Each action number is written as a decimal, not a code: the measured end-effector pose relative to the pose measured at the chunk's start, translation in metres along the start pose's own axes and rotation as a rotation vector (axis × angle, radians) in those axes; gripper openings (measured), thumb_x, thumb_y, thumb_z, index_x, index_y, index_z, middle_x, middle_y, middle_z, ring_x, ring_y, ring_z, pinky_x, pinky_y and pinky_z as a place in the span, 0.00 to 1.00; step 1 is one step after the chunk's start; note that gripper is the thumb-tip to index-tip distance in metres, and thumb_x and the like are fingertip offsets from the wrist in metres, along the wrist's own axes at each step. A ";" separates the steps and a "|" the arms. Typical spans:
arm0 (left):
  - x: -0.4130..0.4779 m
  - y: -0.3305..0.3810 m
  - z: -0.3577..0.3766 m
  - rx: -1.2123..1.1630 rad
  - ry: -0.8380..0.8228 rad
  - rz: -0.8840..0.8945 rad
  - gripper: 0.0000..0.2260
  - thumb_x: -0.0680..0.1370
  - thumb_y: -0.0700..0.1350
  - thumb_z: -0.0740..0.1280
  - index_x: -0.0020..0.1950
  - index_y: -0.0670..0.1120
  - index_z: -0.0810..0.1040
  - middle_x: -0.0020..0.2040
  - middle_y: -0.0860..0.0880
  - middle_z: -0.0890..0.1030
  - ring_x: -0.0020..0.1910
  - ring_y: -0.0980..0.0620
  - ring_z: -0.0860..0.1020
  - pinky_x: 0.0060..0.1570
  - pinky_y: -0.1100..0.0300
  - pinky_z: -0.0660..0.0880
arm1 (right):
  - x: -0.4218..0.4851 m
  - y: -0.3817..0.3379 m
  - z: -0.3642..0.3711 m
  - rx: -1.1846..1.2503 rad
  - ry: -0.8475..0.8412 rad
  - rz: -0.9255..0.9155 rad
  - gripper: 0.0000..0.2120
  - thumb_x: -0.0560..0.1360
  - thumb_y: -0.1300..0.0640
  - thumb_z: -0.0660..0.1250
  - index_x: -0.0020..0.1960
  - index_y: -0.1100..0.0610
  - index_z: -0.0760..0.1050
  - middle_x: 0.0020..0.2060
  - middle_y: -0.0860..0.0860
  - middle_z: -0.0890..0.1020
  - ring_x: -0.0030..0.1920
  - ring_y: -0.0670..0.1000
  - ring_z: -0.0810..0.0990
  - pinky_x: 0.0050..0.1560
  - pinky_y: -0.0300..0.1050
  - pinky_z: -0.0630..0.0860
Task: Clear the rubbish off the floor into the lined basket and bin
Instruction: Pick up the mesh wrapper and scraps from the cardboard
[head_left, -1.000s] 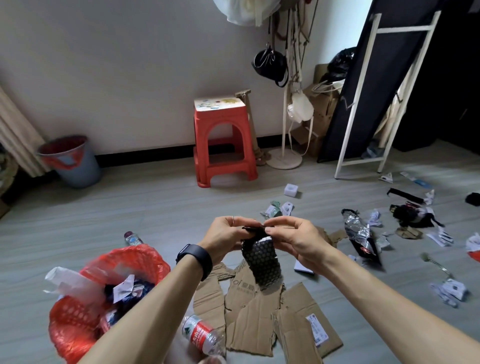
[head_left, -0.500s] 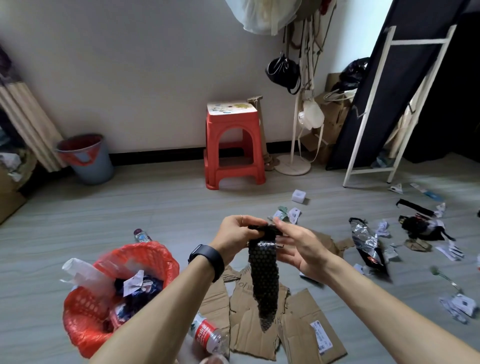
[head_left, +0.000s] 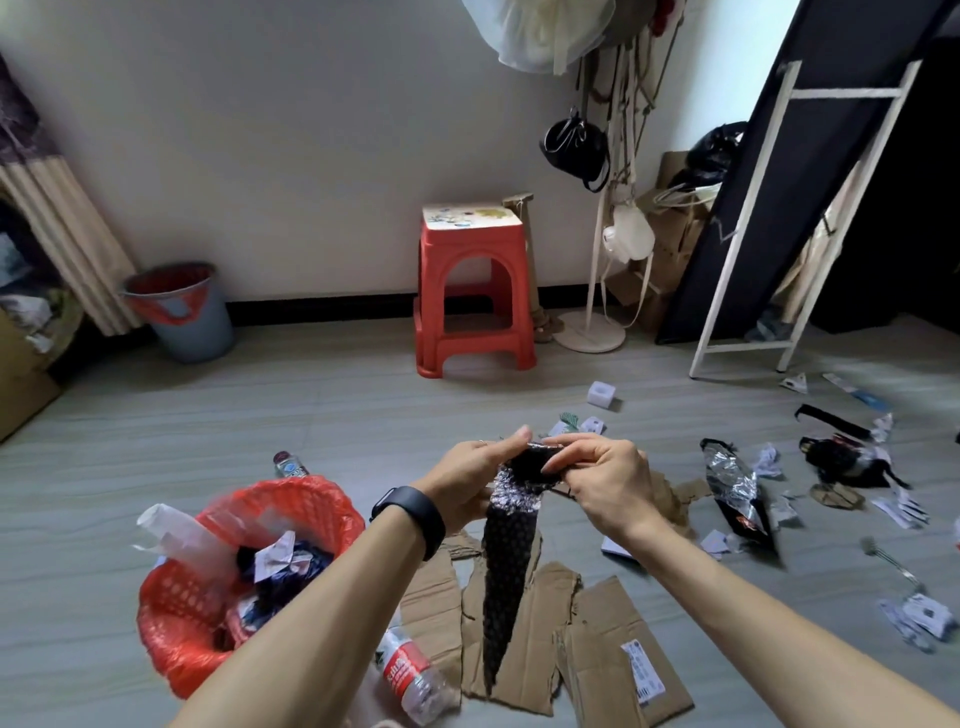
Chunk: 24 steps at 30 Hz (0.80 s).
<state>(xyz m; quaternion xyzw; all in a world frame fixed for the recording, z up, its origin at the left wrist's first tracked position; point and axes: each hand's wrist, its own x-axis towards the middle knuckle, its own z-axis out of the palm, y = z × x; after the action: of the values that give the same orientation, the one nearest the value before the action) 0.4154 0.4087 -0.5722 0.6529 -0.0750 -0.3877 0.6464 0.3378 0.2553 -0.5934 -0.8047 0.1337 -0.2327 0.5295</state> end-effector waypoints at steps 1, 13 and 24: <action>-0.003 0.000 -0.002 -0.026 0.000 0.020 0.16 0.78 0.48 0.69 0.57 0.37 0.80 0.37 0.47 0.81 0.27 0.55 0.77 0.25 0.66 0.71 | -0.002 0.001 0.003 -0.034 -0.014 -0.025 0.21 0.66 0.73 0.69 0.32 0.47 0.85 0.41 0.38 0.86 0.46 0.38 0.84 0.49 0.31 0.78; -0.014 -0.003 -0.024 -0.147 0.120 0.290 0.19 0.71 0.22 0.64 0.32 0.44 0.82 0.50 0.40 0.84 0.47 0.43 0.83 0.50 0.53 0.80 | -0.007 -0.016 0.021 0.635 -0.351 0.547 0.16 0.75 0.46 0.72 0.54 0.58 0.83 0.49 0.59 0.86 0.47 0.59 0.86 0.41 0.46 0.83; -0.023 -0.002 -0.034 -0.155 0.038 -0.031 0.13 0.78 0.47 0.70 0.57 0.39 0.77 0.50 0.39 0.81 0.41 0.43 0.83 0.34 0.57 0.80 | -0.014 -0.020 0.027 0.131 -0.131 0.066 0.11 0.71 0.69 0.73 0.41 0.53 0.86 0.44 0.46 0.87 0.47 0.45 0.86 0.52 0.39 0.80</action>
<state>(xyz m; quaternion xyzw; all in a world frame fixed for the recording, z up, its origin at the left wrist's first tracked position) 0.4189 0.4499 -0.5694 0.6091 -0.0226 -0.3900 0.6902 0.3389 0.2911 -0.5869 -0.7771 0.1097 -0.1704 0.5958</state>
